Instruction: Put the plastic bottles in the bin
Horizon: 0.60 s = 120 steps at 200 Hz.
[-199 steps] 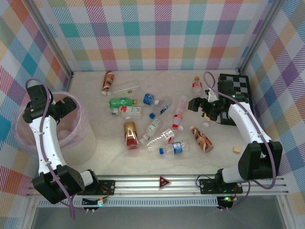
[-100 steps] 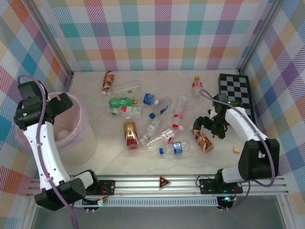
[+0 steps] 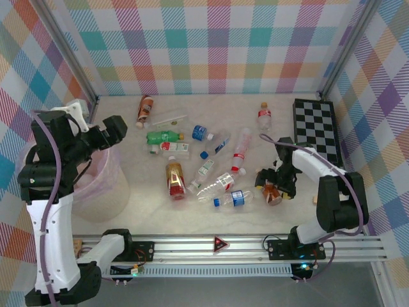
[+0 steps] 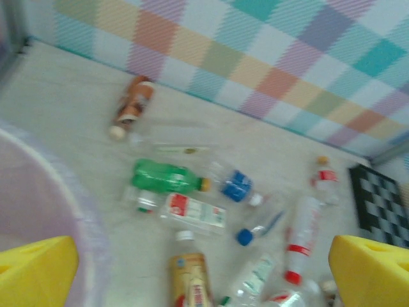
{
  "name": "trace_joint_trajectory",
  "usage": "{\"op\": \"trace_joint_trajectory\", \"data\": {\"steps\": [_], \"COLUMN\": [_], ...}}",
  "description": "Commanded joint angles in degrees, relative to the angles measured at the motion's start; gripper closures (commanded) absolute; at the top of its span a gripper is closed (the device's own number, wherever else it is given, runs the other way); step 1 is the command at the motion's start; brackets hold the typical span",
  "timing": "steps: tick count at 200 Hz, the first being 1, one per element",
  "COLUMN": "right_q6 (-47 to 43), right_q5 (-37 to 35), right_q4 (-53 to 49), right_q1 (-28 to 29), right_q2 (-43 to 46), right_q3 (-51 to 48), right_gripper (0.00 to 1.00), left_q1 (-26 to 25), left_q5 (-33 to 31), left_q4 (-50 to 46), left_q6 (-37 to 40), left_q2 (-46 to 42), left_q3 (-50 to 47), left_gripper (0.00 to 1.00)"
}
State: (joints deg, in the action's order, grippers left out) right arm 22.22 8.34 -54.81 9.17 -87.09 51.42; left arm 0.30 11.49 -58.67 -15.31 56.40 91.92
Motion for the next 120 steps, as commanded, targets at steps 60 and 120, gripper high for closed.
{"op": "trace_joint_trajectory", "data": {"steps": [60, 120], "right_q6": [2.4, -1.8], "right_q5": [-1.1, 9.3], "right_q4": [2.4, 2.9], "right_q1": [2.4, 2.6], "right_q2": [2.5, 12.3], "right_q3": [-0.9, 7.4], "right_gripper": [0.33, 0.38], "left_q1": [-28.6, -34.4], "left_q5": [-0.3, 4.4], "left_q4": [21.4, 33.1], "left_q6": [-11.3, -17.5], "left_q2": [11.1, 17.9], "left_q3": [-12.2, -14.4], "left_gripper": [0.00, 0.00]}}
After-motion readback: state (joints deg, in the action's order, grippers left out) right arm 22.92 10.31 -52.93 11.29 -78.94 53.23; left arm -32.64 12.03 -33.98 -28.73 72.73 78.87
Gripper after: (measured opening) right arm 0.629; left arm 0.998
